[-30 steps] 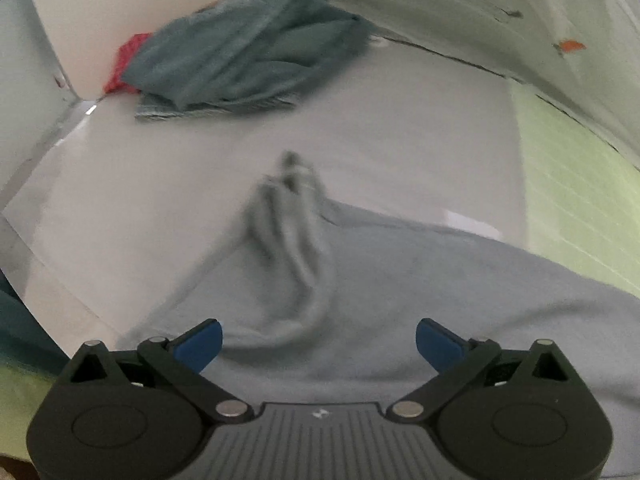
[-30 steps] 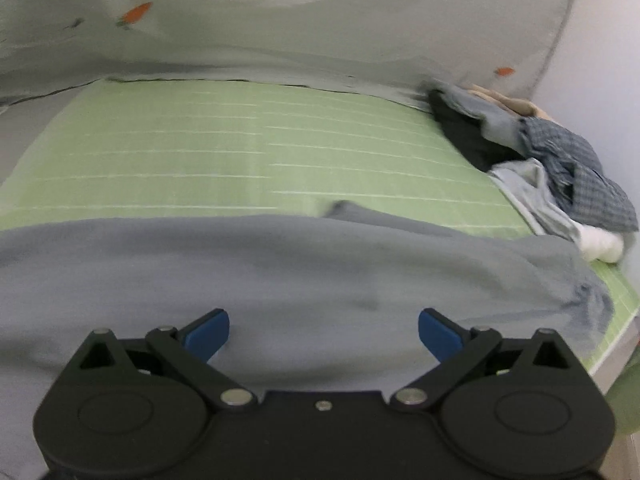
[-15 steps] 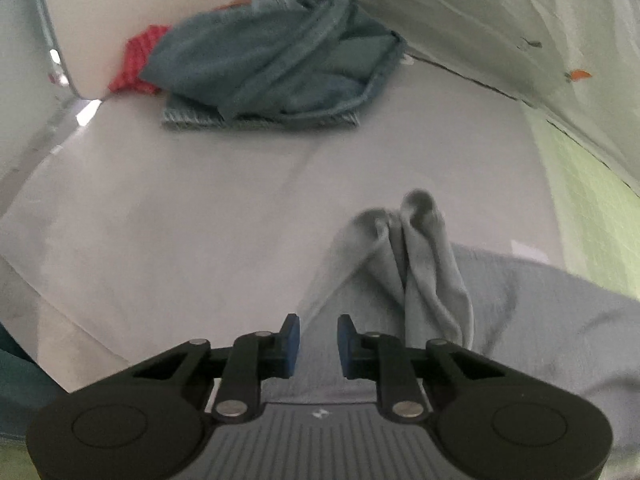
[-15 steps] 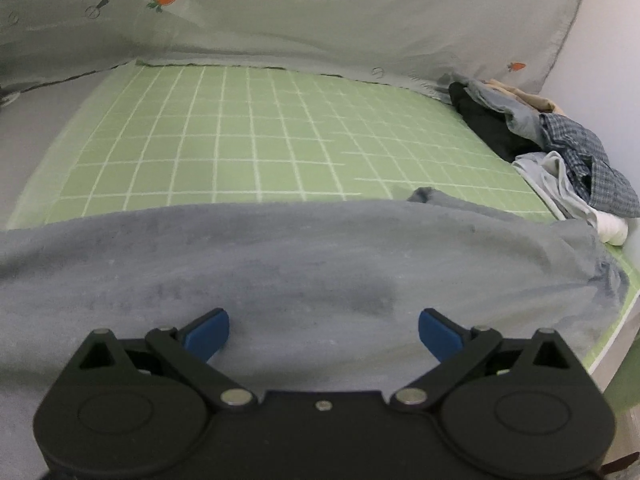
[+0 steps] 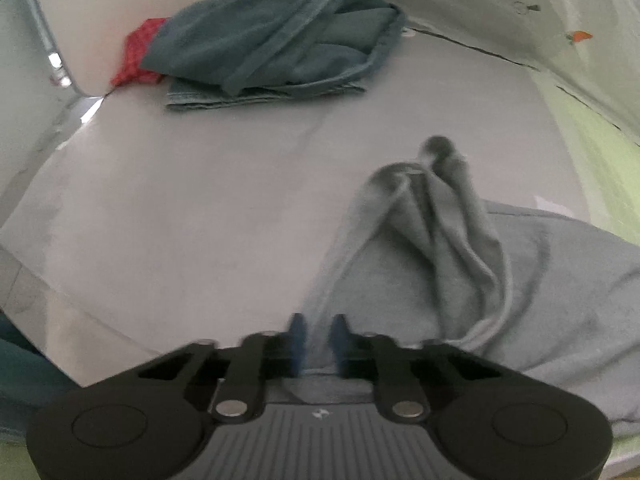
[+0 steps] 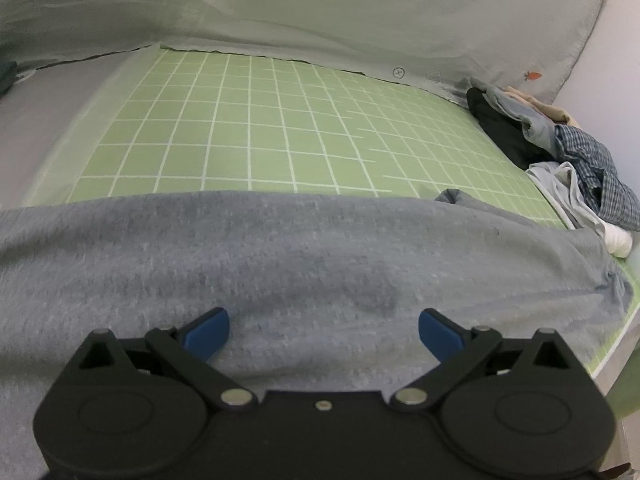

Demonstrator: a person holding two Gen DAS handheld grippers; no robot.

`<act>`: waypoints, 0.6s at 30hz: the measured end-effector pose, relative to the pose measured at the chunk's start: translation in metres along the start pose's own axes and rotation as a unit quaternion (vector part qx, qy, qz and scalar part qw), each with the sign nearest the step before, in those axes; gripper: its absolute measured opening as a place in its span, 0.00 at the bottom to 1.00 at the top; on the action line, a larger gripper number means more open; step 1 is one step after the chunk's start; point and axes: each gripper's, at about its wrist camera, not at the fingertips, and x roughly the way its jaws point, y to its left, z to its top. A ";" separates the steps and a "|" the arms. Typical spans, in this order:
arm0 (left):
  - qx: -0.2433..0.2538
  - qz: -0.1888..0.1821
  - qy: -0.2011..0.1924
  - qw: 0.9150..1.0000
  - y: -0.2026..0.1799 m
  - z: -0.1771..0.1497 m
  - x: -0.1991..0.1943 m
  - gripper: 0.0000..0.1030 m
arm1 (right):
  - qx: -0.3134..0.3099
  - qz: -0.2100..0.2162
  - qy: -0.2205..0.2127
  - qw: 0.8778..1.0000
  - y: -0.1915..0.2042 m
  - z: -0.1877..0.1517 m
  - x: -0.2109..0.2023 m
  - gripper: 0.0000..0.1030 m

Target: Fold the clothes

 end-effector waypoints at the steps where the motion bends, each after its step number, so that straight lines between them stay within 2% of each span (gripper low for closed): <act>1: -0.014 -0.003 0.000 1.000 0.005 0.000 0.000 0.03 | 0.001 0.000 -0.001 1.000 0.000 0.000 0.000 0.99; 5: -0.051 -0.016 0.003 0.999 0.016 0.000 -0.001 0.03 | 0.006 0.000 -0.004 1.000 0.000 -0.002 0.000 1.00; 8: -0.046 -0.024 0.002 0.999 0.016 -0.002 -0.003 0.11 | 0.007 0.001 -0.007 1.000 0.001 -0.003 -0.001 1.00; 9: -0.047 -0.030 0.001 0.998 0.016 -0.002 -0.003 0.17 | 0.007 0.001 -0.007 1.000 0.001 -0.004 -0.001 1.00; 10: -0.047 -0.035 0.000 0.998 0.016 -0.002 -0.003 0.19 | 0.008 0.002 -0.008 1.000 0.001 -0.004 -0.001 1.00; 18: -0.010 -0.036 -0.006 0.999 0.003 0.008 0.005 0.26 | 0.005 0.009 -0.005 1.000 0.000 -0.008 -0.005 1.00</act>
